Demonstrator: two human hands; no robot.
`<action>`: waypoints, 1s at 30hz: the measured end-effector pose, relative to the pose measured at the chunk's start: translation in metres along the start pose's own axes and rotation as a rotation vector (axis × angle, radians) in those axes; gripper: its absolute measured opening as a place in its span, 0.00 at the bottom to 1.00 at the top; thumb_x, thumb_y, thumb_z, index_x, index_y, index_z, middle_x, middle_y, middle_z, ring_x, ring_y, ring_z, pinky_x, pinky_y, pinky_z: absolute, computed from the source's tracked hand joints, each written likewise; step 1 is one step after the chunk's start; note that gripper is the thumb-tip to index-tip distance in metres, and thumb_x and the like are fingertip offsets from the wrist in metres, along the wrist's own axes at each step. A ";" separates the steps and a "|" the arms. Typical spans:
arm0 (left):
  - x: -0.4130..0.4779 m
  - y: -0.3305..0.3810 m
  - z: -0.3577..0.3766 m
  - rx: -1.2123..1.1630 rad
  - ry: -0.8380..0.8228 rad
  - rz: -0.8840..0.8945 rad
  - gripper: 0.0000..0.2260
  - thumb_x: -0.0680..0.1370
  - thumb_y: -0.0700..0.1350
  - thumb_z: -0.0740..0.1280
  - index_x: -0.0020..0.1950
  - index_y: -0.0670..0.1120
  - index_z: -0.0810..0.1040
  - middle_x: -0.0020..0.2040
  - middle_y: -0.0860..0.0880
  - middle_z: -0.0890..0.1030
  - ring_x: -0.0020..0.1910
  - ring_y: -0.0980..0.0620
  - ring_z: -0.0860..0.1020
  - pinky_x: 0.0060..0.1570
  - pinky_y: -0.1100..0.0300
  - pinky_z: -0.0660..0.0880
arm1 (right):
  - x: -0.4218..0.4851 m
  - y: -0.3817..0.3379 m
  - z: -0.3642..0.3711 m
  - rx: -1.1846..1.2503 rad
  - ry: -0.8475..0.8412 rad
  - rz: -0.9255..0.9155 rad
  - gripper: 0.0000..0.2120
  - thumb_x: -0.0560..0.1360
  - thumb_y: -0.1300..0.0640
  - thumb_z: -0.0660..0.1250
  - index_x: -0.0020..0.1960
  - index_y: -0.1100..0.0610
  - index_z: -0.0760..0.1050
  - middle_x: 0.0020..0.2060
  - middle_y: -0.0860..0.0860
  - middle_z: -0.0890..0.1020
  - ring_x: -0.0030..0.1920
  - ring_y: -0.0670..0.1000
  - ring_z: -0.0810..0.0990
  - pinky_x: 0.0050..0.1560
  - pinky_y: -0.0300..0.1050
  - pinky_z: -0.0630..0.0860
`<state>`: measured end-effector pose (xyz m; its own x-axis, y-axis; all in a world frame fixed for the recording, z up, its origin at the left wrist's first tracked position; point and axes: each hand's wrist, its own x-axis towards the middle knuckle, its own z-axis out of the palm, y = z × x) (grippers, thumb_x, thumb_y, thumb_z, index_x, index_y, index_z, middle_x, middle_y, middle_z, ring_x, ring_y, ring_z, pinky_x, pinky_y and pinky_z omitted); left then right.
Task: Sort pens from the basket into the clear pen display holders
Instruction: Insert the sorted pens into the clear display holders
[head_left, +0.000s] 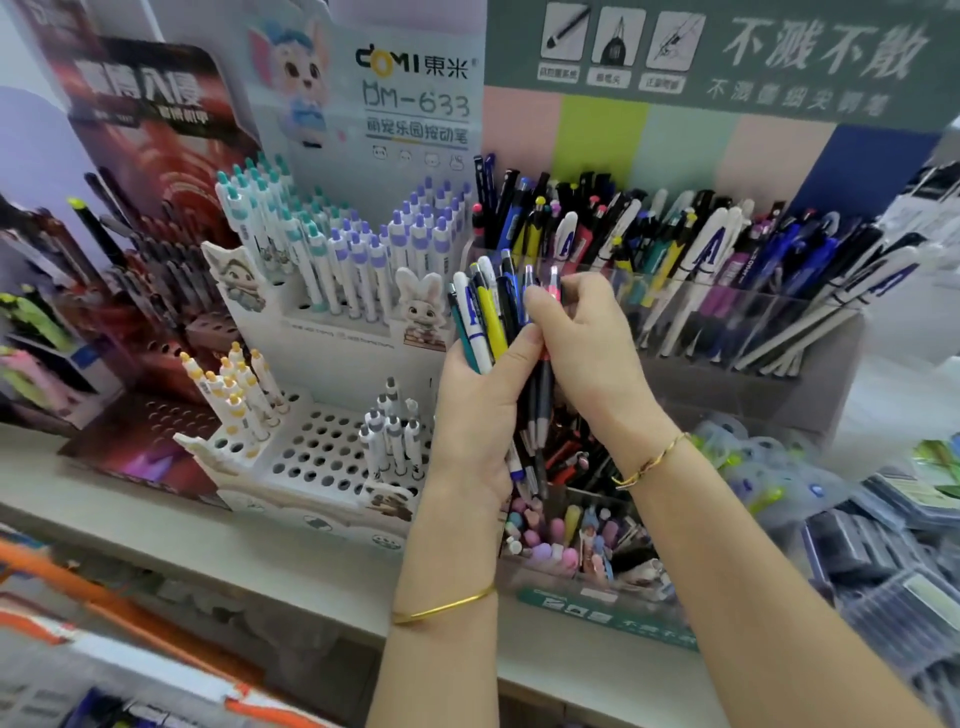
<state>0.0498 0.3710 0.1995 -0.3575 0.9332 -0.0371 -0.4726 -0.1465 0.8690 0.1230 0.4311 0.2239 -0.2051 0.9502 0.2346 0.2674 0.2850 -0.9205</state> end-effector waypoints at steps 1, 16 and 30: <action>-0.001 0.002 0.001 -0.001 0.005 0.001 0.16 0.75 0.44 0.71 0.61 0.42 0.77 0.53 0.41 0.83 0.54 0.42 0.82 0.56 0.46 0.77 | -0.002 -0.001 -0.002 -0.011 0.039 -0.031 0.09 0.78 0.52 0.63 0.51 0.57 0.70 0.38 0.45 0.72 0.35 0.41 0.70 0.35 0.31 0.69; 0.008 0.024 -0.019 0.167 0.380 0.194 0.09 0.77 0.43 0.70 0.54 0.43 0.74 0.40 0.48 0.80 0.38 0.50 0.78 0.43 0.50 0.78 | 0.023 -0.021 0.000 -0.052 0.240 -0.418 0.05 0.80 0.59 0.61 0.54 0.51 0.68 0.36 0.53 0.76 0.37 0.56 0.80 0.39 0.58 0.78; 0.014 0.024 -0.025 0.223 0.343 0.189 0.15 0.76 0.43 0.71 0.60 0.41 0.74 0.44 0.45 0.84 0.38 0.50 0.79 0.42 0.49 0.76 | 0.037 0.009 0.046 -0.583 0.015 -0.206 0.13 0.79 0.63 0.63 0.59 0.62 0.62 0.36 0.52 0.76 0.36 0.56 0.75 0.34 0.48 0.69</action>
<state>0.0130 0.3718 0.2077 -0.6852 0.7283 0.0037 -0.2018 -0.1947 0.9599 0.0743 0.4627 0.2098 -0.2947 0.8689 0.3977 0.6952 0.4805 -0.5347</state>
